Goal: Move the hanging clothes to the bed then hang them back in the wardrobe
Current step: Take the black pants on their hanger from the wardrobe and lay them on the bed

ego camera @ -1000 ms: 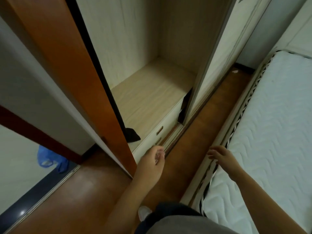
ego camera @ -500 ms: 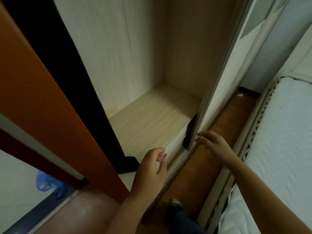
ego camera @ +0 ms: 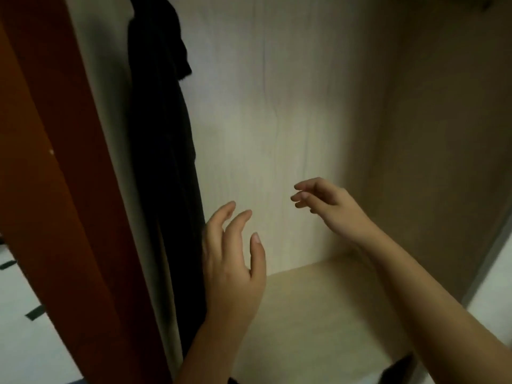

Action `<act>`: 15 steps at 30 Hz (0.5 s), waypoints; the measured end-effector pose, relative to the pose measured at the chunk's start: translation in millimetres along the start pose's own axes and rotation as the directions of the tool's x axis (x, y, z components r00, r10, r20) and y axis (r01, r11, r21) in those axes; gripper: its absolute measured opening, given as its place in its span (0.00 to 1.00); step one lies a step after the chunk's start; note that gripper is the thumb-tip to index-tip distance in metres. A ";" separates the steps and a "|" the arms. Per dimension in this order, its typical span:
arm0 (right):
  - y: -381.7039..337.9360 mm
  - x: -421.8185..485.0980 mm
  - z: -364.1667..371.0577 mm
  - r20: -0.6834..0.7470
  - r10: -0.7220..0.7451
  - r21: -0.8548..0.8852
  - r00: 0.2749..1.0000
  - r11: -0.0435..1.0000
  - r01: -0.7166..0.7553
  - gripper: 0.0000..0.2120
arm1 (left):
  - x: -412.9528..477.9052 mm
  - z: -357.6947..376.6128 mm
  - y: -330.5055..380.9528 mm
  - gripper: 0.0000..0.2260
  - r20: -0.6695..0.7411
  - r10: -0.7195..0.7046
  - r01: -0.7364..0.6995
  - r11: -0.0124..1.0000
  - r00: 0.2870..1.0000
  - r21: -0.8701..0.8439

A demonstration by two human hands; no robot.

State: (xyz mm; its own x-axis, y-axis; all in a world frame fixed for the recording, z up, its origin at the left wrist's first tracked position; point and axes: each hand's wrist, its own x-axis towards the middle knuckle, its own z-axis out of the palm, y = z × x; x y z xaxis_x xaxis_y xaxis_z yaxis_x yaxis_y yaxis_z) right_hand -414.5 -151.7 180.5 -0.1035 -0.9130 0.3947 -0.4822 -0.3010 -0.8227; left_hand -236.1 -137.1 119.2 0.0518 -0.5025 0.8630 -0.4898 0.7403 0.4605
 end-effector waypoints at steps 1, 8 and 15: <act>-9.1 13.6 -0.4 0.021 -0.043 0.012 0.999 0.999 0.043 0.07 | 11.5 -0.7 0.9 0.14 -0.082 0.044 -0.041 0.998 0.996 0.040; -81.2 85.7 13.5 0.110 -0.307 0.115 0.945 0.949 0.294 0.08 | 87.8 -8.5 -0.1 0.21 -0.339 0.070 0.037 0.953 0.938 0.301; -148.0 135.3 34.3 0.074 -0.426 0.248 0.902 0.884 0.397 0.11 | 135.8 -29.6 3.5 0.28 -0.396 -0.040 0.159 0.948 0.917 0.274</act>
State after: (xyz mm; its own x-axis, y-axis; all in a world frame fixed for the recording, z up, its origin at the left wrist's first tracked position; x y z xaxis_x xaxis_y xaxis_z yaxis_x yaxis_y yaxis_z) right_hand -327.3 -240.1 341.6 0.1764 -0.7152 0.6762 -0.2519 -0.6970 -0.6714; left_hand -205.0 -189.5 244.2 0.4114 -0.3136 0.8558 -0.6948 0.4998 0.5172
